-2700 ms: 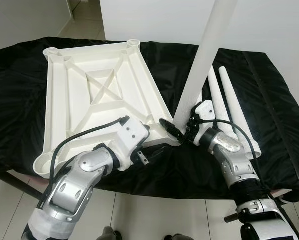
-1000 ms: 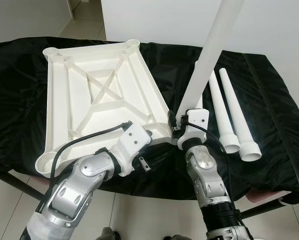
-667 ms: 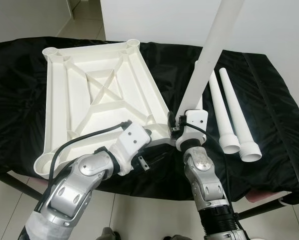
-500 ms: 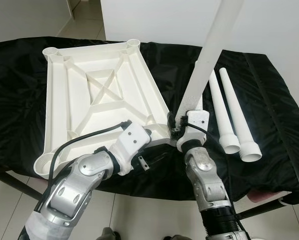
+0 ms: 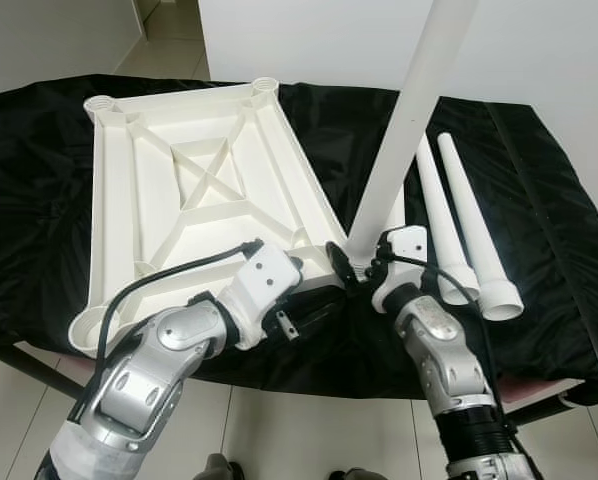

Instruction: Building children table

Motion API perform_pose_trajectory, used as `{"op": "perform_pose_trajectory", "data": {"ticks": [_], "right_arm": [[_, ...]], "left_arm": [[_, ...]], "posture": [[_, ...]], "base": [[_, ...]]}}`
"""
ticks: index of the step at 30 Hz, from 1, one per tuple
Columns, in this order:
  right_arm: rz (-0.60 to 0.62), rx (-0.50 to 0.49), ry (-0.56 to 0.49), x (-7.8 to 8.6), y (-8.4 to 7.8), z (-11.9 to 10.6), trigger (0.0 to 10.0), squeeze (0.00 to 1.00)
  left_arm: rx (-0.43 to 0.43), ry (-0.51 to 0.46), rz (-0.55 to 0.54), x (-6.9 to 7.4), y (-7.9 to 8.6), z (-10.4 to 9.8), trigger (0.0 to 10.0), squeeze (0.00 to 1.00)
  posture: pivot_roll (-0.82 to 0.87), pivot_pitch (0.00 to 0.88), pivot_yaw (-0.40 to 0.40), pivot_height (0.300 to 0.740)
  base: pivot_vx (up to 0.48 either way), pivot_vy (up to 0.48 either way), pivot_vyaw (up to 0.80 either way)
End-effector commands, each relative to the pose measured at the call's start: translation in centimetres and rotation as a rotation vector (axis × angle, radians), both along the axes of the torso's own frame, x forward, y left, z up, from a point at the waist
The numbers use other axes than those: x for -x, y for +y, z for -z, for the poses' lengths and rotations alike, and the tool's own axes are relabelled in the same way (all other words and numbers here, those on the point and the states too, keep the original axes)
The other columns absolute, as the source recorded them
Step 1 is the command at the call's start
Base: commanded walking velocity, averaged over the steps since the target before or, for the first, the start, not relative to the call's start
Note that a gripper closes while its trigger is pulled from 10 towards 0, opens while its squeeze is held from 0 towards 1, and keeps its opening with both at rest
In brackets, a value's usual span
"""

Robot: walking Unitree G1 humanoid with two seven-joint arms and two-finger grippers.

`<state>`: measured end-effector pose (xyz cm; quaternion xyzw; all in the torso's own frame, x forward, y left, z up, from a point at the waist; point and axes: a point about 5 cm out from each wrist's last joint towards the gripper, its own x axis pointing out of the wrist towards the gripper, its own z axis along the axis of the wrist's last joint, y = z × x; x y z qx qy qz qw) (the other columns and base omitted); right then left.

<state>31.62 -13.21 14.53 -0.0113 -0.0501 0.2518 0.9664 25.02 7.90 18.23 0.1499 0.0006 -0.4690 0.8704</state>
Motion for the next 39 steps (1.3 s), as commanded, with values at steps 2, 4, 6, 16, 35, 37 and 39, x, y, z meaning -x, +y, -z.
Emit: {"op": "perform_pose_trajectory", "data": {"ticks": [2,4,6,16,35,37,39], "right_arm": [[-0.083,0.017,-0.026,-0.2,0.0,-0.1,10.0,0.00],[-0.131,0.041,-0.046,-0.5,-0.3,-0.3,10.0,0.00],[-0.168,0.062,-0.066,-0.8,-0.4,-0.6,10.0,0.00],[-0.293,0.156,-0.091,-2.8,-0.3,-1.7,10.0,0.00],[-0.284,0.174,-0.052,-4.0,-1.8,-1.1,10.0,0.00],[-0.280,0.159,-0.047,-3.9,-1.8,-1.0,10.0,0.00],[-0.262,0.148,-0.037,-3.8,-1.6,-0.6,10.0,0.00]], "left_arm": [[-0.003,0.007,0.027,0.0,-0.1,0.1,10.0,0.00],[-0.003,0.008,0.028,-0.1,-0.1,0.0,10.0,0.00],[-0.002,0.008,0.030,-0.1,-0.2,0.0,10.0,0.00],[-0.014,0.009,0.045,-0.1,-0.1,-0.1,10.0,0.00],[-0.026,0.016,0.045,-0.1,0.1,-0.1,10.0,0.00],[-0.027,0.015,0.047,0.0,0.1,-0.1,10.0,0.00],[-0.029,0.012,0.050,0.0,0.0,0.0,10.0,0.00]], "posture": [[-0.11,0.119,0.045,0.740],[-0.11,0.118,0.048,0.740],[-0.11,0.118,0.049,0.740],[-0.10,0.117,0.063,0.740],[-0.09,0.116,0.057,0.740],[-0.09,0.108,0.053,0.740],[-0.09,0.100,0.051,0.740]], "base": [[0.000,0.000,0.00],[0.000,0.000,0.00],[0.000,0.000,0.00],[0.000,0.000,0.00],[0.000,0.000,0.00],[0.000,0.000,0.00],[0.000,0.000,0.00]]}}
